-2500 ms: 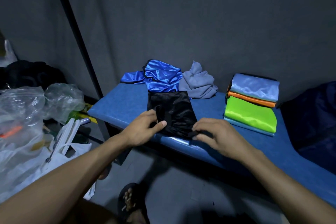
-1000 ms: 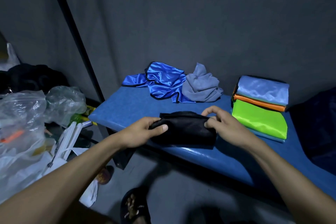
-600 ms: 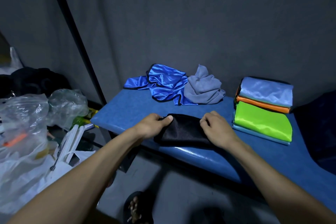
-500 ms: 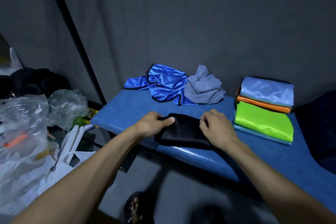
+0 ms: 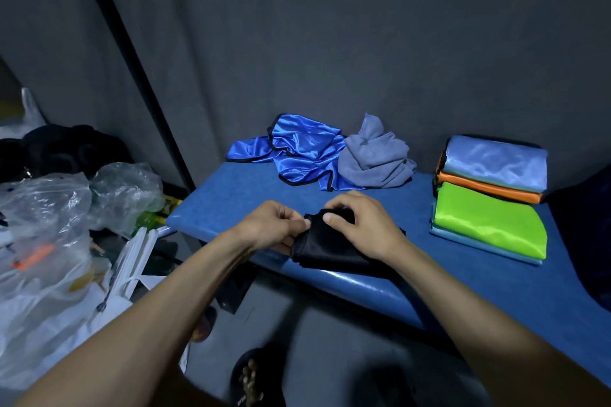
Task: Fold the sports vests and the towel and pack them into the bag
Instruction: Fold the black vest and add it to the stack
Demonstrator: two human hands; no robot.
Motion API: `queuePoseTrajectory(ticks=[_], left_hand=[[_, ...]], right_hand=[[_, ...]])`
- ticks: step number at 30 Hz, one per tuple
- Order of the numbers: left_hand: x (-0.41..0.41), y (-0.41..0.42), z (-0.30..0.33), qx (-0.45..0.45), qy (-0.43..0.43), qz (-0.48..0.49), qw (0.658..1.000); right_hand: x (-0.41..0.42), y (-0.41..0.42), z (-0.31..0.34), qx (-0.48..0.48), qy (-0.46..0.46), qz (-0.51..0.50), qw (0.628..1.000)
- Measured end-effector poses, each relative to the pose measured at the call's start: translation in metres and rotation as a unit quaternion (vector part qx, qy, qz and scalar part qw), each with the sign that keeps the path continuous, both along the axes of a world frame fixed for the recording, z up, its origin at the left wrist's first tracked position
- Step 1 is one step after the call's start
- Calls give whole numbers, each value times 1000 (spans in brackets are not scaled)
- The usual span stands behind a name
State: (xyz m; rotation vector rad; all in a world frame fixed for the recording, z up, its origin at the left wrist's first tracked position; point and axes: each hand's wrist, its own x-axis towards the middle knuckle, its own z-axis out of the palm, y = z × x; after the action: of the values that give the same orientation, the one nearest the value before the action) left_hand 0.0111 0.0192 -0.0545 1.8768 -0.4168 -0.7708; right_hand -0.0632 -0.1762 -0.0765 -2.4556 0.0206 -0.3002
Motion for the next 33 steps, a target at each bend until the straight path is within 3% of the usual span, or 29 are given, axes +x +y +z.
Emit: queuePoseTrajectory(ticks=[5, 8, 17, 25, 27, 33], left_hand=[[0, -4, 0, 3, 1, 12, 1000], [0, -11, -4, 63, -72, 34, 995], [-3, -2, -6, 63, -113, -7, 992], [-12, 7, -8, 61, -75, 74, 993], [-20, 3, -10, 35, -92, 84, 992], [-35, -4, -17, -140, 27, 112, 983]], right_hand=[[9, 2, 0, 100, -41, -19, 994], [13, 3, 1, 142, -53, -35, 988], [15, 11, -7, 33, -26, -52, 998], [13, 13, -6, 28, -33, -55, 998], [13, 13, -6, 35, -37, -55, 997], [12, 15, -5, 38, -46, -64, 996]])
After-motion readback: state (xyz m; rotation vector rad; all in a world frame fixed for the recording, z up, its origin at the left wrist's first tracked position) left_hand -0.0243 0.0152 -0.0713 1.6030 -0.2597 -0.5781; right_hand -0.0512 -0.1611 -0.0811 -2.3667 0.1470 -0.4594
